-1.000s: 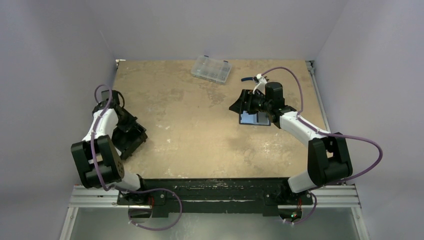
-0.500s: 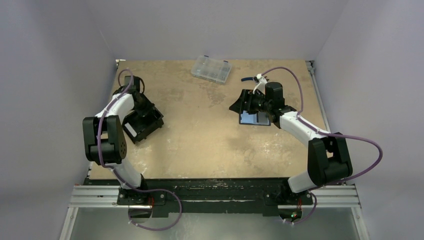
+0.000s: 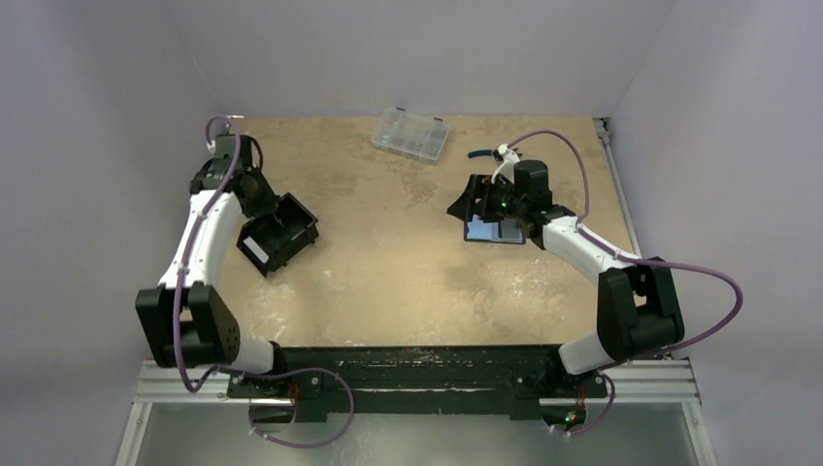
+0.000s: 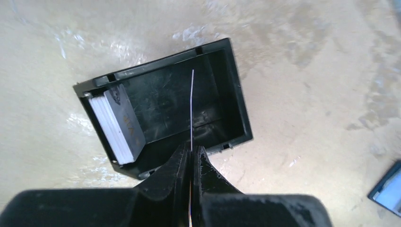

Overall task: Put the credit cards into the card holder
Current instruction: Move the storage box to the center of the board, then insert the credit card into the card slot.

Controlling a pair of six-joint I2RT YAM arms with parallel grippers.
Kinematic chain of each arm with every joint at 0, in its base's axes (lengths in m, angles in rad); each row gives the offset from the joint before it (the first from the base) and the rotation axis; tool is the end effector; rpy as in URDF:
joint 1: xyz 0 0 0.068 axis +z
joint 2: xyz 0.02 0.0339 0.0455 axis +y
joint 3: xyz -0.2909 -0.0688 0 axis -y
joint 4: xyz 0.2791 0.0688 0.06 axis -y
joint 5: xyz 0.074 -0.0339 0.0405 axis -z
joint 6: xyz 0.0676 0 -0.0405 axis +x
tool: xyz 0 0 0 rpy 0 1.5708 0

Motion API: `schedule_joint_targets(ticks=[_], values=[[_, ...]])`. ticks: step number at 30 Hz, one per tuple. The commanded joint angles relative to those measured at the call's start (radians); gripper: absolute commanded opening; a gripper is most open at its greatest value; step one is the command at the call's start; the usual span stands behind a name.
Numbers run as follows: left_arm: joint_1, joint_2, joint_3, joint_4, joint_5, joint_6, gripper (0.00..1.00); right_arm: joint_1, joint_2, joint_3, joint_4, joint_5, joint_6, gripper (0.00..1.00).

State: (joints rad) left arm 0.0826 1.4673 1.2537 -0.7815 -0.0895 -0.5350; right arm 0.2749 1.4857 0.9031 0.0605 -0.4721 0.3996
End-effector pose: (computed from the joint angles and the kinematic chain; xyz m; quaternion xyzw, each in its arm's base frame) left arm 0.3507 0.0351 0.2838 -0.3032 0.9087 -0.0218 0.2860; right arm 0.3551 0.1321 0.2330 -0.0644 0.8473 0.3521 0.3924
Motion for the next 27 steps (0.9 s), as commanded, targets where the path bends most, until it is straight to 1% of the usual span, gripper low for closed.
schedule_joint_targets(ticks=[1, 2, 3, 4, 6, 7, 8, 9, 11, 13, 14, 16, 18, 19, 22, 25, 27], values=[[0.002, -0.155, 0.068, -0.027, 0.054, 0.105, 0.00, 0.006, -0.002, 0.045, -0.027, 0.040, -0.038, 0.78], [0.002, -0.187, 0.068, 0.002, 0.116, 0.114, 0.00, 0.008, -0.003, 0.047, -0.034, 0.040, -0.041, 0.78], [0.003, -0.223, 0.053, 0.054, 0.222, 0.117, 0.00, 0.011, -0.005, 0.051, -0.040, 0.036, -0.047, 0.78], [0.003, -0.257, 0.023, 0.147, 0.365, 0.115, 0.00, 0.014, -0.009, 0.055, -0.041, 0.020, -0.054, 0.78], [-0.008, -0.318, -0.071, 0.417, 0.660, 0.046, 0.00, 0.019, -0.032, 0.054, -0.015, -0.049, -0.057, 0.78], [-0.019, -0.334, -0.123, 0.578, 0.764, -0.029, 0.00, 0.025, -0.048, 0.050, 0.005, -0.089, -0.052, 0.78], [-0.040, -0.340, -0.165, 0.722, 0.836, -0.101, 0.00, 0.033, -0.064, 0.046, 0.027, -0.134, -0.041, 0.78], [-0.066, -0.336, -0.200, 0.866, 0.875, -0.147, 0.00, 0.042, -0.076, 0.043, 0.047, -0.189, -0.022, 0.79], [-0.156, -0.318, -0.213, 0.995, 0.894, -0.161, 0.00, 0.053, -0.095, 0.040, 0.099, -0.286, 0.027, 0.79], [-0.233, -0.280, -0.233, 1.129, 0.935, -0.196, 0.00, 0.055, -0.120, 0.019, 0.199, -0.385, 0.116, 0.79], [-0.270, -0.258, -0.247, 1.205, 0.950, -0.230, 0.00, 0.055, -0.137, 0.007, 0.254, -0.420, 0.160, 0.80], [-0.337, -0.205, -0.288, 1.383, 0.966, -0.347, 0.00, 0.054, -0.192, -0.013, 0.356, -0.453, 0.239, 0.80], [-0.397, -0.143, -0.319, 1.550, 0.970, -0.445, 0.00, 0.055, -0.240, -0.037, 0.444, -0.467, 0.322, 0.81], [-0.422, -0.114, -0.336, 1.633, 0.965, -0.495, 0.00, 0.052, -0.262, -0.053, 0.480, -0.437, 0.377, 0.81], [-0.482, -0.027, -0.376, 1.925, 0.954, -0.645, 0.00, 0.035, -0.315, -0.091, 0.484, -0.340, 0.459, 0.80], [-0.516, 0.058, -0.392, 2.136, 0.956, -0.778, 0.00, 0.023, -0.324, -0.140, 0.603, -0.339, 0.576, 0.77], [-0.530, 0.116, -0.395, 2.255, 0.951, -0.858, 0.00, 0.021, -0.316, -0.157, 0.657, -0.354, 0.626, 0.72]])
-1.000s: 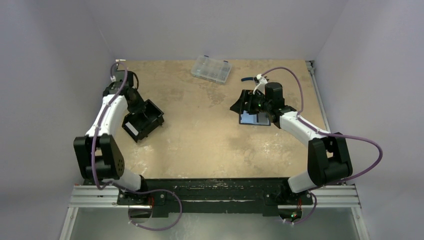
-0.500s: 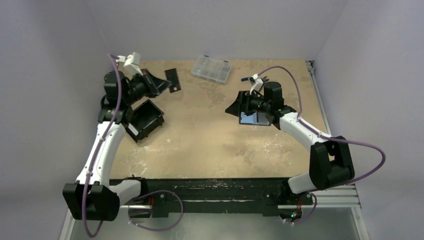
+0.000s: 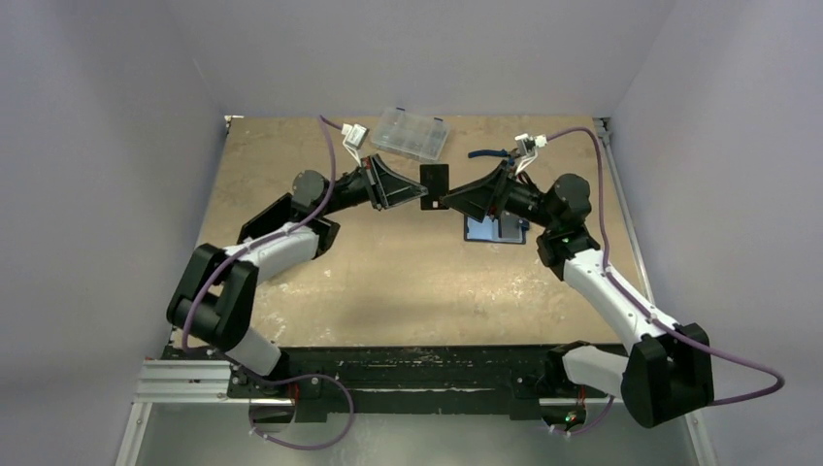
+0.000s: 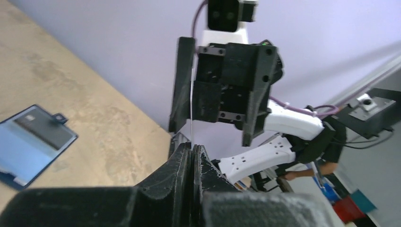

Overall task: Put the credit cards into the card holder
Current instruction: Insert the credit card into the card slot.

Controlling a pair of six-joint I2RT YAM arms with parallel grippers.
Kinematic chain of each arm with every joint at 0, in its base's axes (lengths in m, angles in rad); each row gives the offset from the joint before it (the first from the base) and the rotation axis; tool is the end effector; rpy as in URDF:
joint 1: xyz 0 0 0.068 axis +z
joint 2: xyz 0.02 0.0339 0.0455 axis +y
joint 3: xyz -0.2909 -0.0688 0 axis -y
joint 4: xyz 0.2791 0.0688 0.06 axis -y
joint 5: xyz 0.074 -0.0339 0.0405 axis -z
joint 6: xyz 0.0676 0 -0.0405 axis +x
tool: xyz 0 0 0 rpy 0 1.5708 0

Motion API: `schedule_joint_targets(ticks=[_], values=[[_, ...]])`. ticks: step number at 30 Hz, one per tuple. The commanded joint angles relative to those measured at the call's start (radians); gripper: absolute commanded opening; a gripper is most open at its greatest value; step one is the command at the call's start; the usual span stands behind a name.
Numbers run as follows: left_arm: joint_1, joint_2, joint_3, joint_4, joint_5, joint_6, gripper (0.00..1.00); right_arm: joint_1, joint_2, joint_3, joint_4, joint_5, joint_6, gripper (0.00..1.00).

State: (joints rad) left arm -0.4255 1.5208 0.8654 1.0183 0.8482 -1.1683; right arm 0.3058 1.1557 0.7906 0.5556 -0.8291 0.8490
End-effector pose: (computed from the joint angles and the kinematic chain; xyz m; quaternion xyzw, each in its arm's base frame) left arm 0.3200 -0.2007 0.3236 0.1278 0.6052 -0.6999 0.3572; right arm 0.2733 0.1385 0.3587 -0.1429 0.6447 0.6001 0.4514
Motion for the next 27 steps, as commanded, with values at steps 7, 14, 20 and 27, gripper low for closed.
schedule_joint_targets(ticks=[7, 14, 20, 27], values=[[-0.045, 0.122, -0.013, 0.551, -0.002, -0.281, 0.00, -0.032, 0.003, -0.127, 0.328, 0.018, 0.310, 0.42], [-0.079, 0.148, -0.022, 0.540, -0.025, -0.269, 0.00, -0.036, 0.003, -0.150, 0.360, 0.041, 0.332, 0.22], [-0.112, 0.150, -0.015, 0.394, -0.060, -0.176, 0.02, -0.055, -0.008, -0.165, 0.335, 0.059, 0.315, 0.00], [-0.107, 0.095, 0.183, -0.893, -0.426, 0.409, 0.57, -0.383, -0.073, -0.217, -0.140, 0.154, 0.100, 0.00]])
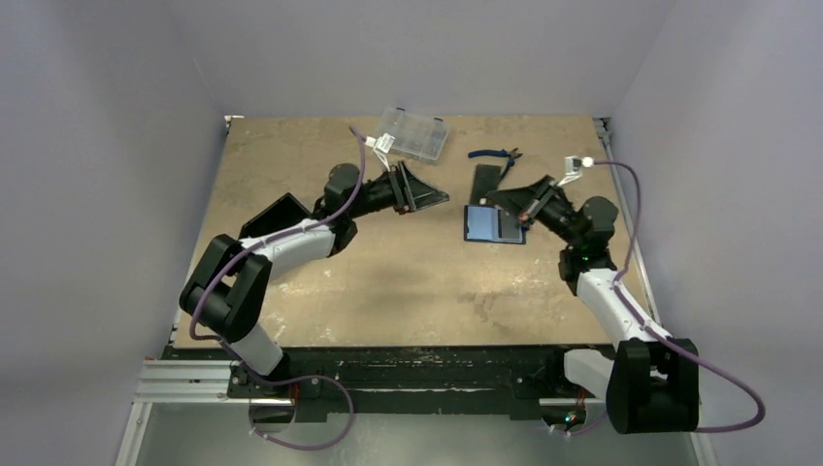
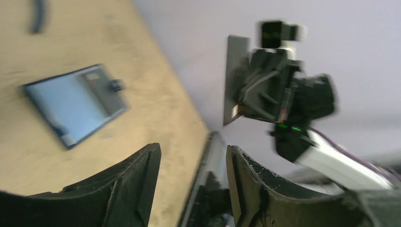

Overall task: Put the credit cards into the card holder
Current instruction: Insert the credit card into the card slot.

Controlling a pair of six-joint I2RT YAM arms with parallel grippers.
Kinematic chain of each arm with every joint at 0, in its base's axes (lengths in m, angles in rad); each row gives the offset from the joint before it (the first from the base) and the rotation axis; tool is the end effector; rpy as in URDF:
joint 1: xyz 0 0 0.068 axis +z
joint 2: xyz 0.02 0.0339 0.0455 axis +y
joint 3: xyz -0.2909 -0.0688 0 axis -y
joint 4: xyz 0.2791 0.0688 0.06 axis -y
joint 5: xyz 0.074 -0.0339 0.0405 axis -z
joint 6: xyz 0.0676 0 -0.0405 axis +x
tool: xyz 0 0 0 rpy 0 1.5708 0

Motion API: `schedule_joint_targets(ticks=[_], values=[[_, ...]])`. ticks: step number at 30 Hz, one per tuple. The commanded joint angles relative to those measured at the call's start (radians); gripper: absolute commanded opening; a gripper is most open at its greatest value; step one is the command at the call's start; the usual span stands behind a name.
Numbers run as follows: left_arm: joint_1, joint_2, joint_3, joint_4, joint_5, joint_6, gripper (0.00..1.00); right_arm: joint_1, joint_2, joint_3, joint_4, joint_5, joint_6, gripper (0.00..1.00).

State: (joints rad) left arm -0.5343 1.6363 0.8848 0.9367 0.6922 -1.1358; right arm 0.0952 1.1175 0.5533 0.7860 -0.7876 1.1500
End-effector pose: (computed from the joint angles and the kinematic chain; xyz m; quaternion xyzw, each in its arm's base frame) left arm 0.3290 -0.2448 0.2803 0.0713 0.6512 -0.6820 0.3252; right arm 0.2734 0.0742 0.3032 0.0313 0.6492 0.6153 0.4462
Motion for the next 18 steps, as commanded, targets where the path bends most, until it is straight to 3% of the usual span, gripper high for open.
schedule_joint_targets(ticks=[1, 3, 5, 8, 12, 16, 18], values=[[0.007, 0.000, 0.197, -0.903, -0.322, 0.396, 0.57, -0.204, -0.030, 0.061, -0.520, 0.177, -0.320, 0.00], [0.010, 0.037, 0.211, -0.921, -0.346, 0.399, 0.57, -0.224, 0.001, 0.143, -0.740, 0.324, -0.530, 0.00], [0.002, 0.063, 0.189, -0.835, -0.315, 0.370, 0.55, -0.224, 0.049, 0.228, -0.895, 0.489, -0.678, 0.00], [-0.023, 0.137, 0.187, -0.667, -0.242, 0.302, 0.49, -0.224, 0.143, 0.306, -0.972, 0.496, -0.778, 0.00], [-0.086, 0.267, 0.218, -0.408, -0.155, 0.207, 0.37, -0.225, 0.283, 0.376, -0.984, 0.301, -0.811, 0.00], [-0.136, 0.383, 0.279, -0.253, -0.125, 0.150, 0.30, -0.239, 0.433, 0.417, -0.973, 0.131, -0.824, 0.00], [-0.142, 0.456, 0.322, -0.199, -0.093, 0.124, 0.26, -0.290, 0.505, 0.391, -0.894, -0.027, -0.789, 0.00]])
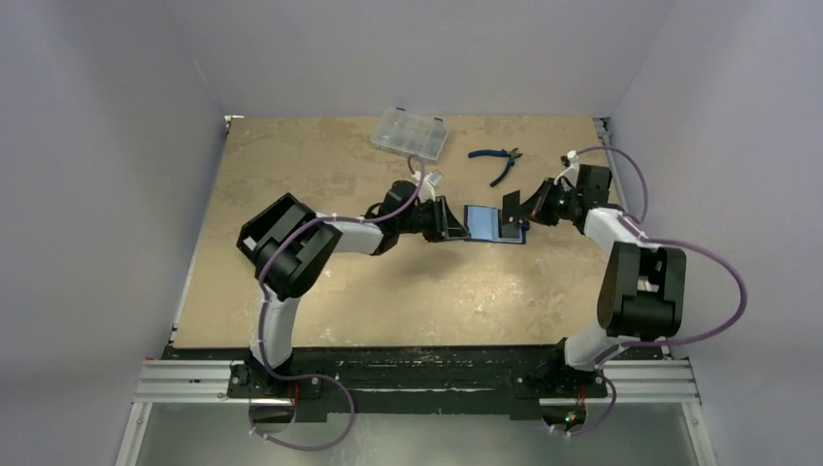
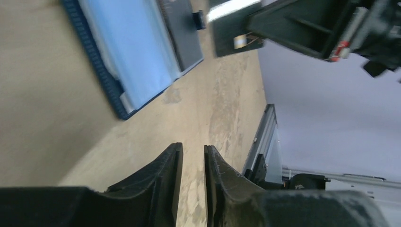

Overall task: Put the credit cards into the card holder
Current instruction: Insert the credit card into the card slot.

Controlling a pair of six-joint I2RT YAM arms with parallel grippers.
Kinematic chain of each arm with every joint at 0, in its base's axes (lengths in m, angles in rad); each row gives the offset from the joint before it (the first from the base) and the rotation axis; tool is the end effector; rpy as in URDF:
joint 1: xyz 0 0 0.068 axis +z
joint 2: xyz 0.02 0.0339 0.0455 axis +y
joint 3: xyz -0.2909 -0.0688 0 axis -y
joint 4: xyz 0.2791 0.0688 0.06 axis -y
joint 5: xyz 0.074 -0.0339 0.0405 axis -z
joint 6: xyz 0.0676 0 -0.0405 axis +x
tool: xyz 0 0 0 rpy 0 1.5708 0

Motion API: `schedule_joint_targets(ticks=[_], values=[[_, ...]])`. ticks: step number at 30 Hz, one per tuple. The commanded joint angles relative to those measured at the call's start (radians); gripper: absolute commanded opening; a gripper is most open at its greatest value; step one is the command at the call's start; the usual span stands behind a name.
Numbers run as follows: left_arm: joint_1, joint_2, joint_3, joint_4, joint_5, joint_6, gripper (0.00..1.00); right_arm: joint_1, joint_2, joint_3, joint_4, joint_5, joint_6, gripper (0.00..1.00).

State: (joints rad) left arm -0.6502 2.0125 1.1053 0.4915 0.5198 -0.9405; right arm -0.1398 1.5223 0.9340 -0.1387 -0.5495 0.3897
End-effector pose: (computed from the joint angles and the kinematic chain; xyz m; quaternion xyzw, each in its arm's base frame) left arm 0.3656 -0.3203 0.1400 0.0217 0.8214 -0.5275 0.2156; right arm 0.3711 -0.0166 0.2116 0.1225 0.8766 0.2947 0.3602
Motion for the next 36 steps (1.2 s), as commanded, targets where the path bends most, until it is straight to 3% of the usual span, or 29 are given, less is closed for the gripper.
schedule_joint_targets(ticks=[1, 7, 15, 25, 36], values=[[-0.024, 0.117, 0.123, 0.273, 0.095, -0.086, 0.23, -0.081, 0.118, -0.016, 0.102, -0.325, 0.005, 0.00], [-0.039, 0.253, 0.215, 0.351, 0.124, -0.134, 0.13, -0.119, 0.109, -0.093, 0.246, -0.286, 0.030, 0.00], [-0.048, 0.349, 0.287, 0.315, 0.079, -0.144, 0.00, -0.118, 0.119, -0.185, 0.456, -0.303, 0.093, 0.00], [-0.044, 0.366, 0.275, 0.203, 0.028, -0.095, 0.00, -0.110, 0.177, -0.268, 0.690, -0.325, 0.170, 0.00], [-0.037, 0.377, 0.255, 0.125, -0.002, -0.084, 0.00, -0.099, 0.268, -0.271, 0.764, -0.348, 0.212, 0.00]])
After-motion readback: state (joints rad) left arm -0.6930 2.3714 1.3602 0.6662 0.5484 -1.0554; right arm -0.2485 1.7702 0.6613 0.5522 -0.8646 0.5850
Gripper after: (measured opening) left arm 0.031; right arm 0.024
